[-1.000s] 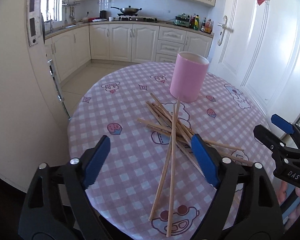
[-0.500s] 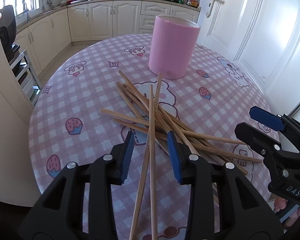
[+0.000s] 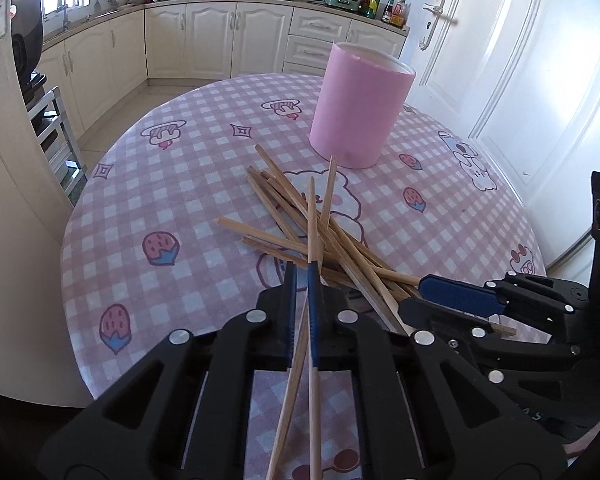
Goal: Organize utensils
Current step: 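Lower left tool onto the wooden sticks and grasp one while right tool grasps some too, then lift the held sticks with both tools and carry them over the pink cup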
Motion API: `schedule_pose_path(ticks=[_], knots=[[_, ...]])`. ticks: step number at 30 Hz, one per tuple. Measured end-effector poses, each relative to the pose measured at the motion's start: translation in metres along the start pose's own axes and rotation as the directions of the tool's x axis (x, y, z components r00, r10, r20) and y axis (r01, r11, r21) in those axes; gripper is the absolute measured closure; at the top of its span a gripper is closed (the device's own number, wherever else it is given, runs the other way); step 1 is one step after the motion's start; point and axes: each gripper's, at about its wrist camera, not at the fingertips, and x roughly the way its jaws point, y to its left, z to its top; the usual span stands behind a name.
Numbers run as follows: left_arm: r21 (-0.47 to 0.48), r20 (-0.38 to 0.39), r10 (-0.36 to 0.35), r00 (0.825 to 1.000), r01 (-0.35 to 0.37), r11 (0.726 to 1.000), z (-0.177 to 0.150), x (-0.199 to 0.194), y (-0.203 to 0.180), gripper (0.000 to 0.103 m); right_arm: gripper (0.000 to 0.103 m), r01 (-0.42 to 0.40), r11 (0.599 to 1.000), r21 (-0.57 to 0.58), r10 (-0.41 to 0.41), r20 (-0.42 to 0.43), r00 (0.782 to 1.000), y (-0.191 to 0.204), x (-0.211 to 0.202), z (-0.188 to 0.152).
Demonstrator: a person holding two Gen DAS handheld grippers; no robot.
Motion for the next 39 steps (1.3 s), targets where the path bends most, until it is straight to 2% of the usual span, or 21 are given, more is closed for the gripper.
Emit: schedule_pose_path(ticks=[5, 8, 9, 10, 11, 12, 15, 17, 19, 24, 26, 29, 31, 33, 39], knots=[[-0.02, -0.006, -0.028, 1.0, 0.027, 0.999, -0.001, -0.005, 0.003, 0.096, 0.091, -0.018, 1.0, 0.011, 0.019, -0.04, 0.999, -0.001, 0.009, 0.003], [-0.008, -0.008, -0.004, 1.0, 0.004, 1.0, -0.002, -0.006, 0.002, 0.094, 0.097, -0.05, 0.998, 0.029, 0.052, -0.061, 0.997, -0.005, 0.011, 0.005], [-0.006, -0.009, 0.001, 1.0, -0.001, 1.0, -0.002, -0.007, 0.001, 0.083, 0.097, -0.061, 0.997, 0.038, 0.064, -0.066, 0.996, -0.007, 0.012, 0.006], [-0.008, -0.005, 0.004, 1.0, -0.004, 1.0, -0.002, -0.008, 0.001, 0.058, 0.097, -0.074, 0.996, 0.045, 0.077, -0.075, 0.994, -0.008, 0.013, 0.007], [-0.011, 0.009, 0.013, 1.0, -0.013, 1.0, -0.003, -0.01, 0.002, 0.046, 0.097, -0.079, 0.996, 0.048, 0.083, -0.082, 0.993, -0.01, 0.014, 0.008], [-0.01, 0.031, 0.023, 0.999, -0.023, 1.0, -0.004, -0.013, 0.002, 0.043, 0.099, -0.08, 0.996, 0.049, 0.084, -0.089, 0.993, -0.011, 0.014, 0.01], [-0.008, 0.013, 0.017, 1.0, -0.017, 1.0, -0.002, -0.01, 0.003, 0.043, 0.1, -0.091, 0.995, 0.046, 0.096, -0.116, 0.989, -0.015, 0.016, 0.016], [-0.006, 0.004, 0.024, 1.0, -0.024, 1.0, -0.002, -0.007, 0.003, 0.053, 0.1, -0.087, 0.995, 0.038, 0.091, -0.129, 0.987, -0.016, 0.019, 0.021], [-0.008, -0.023, 0.011, 1.0, -0.011, 1.0, -0.002, -0.002, 0.003, 0.07, 0.1, -0.078, 0.997, 0.022, 0.08, -0.145, 0.986, -0.015, 0.021, 0.025], [0.0, -0.048, 0.0, 0.999, 0.0, 1.0, 0.0, 0.007, 0.0, 0.073, 0.099, -0.04, 0.998, -0.047, 0.032, -0.166, 0.986, -0.004, 0.028, 0.031], [0.009, -0.058, -0.001, 0.998, 0.002, 1.0, 0.002, 0.012, -0.002, 0.073, 0.096, -0.032, 0.998, -0.058, 0.021, -0.18, 0.983, -0.005, 0.033, 0.032], [0.017, -0.068, 0.007, 0.998, -0.006, 1.0, 0.006, 0.017, -0.004, 0.083, 0.097, -0.024, 0.998, -0.063, 0.013, -0.172, 0.985, -0.005, 0.035, 0.034], [0.034, -0.07, 0.017, 0.997, -0.015, 0.999, 0.008, 0.019, -0.006, 0.096, 0.098, -0.01, 0.996, -0.084, -0.004, -0.163, 0.987, -0.001, 0.037, 0.035], [0.039, -0.066, 0.027, 0.997, -0.024, 0.999, 0.01, 0.021, -0.007, 0.097, 0.098, -0.008, 0.997, -0.077, -0.003, -0.15, 0.989, -0.002, 0.036, 0.034], [0.023, -0.024, -0.005, 1.0, 0.006, 1.0, 0.017, 0.007, -0.006, 0.097, 0.099, -0.051, 0.998, -0.031, 0.048, -0.088, 0.995, -0.009, 0.018, 0.039]])
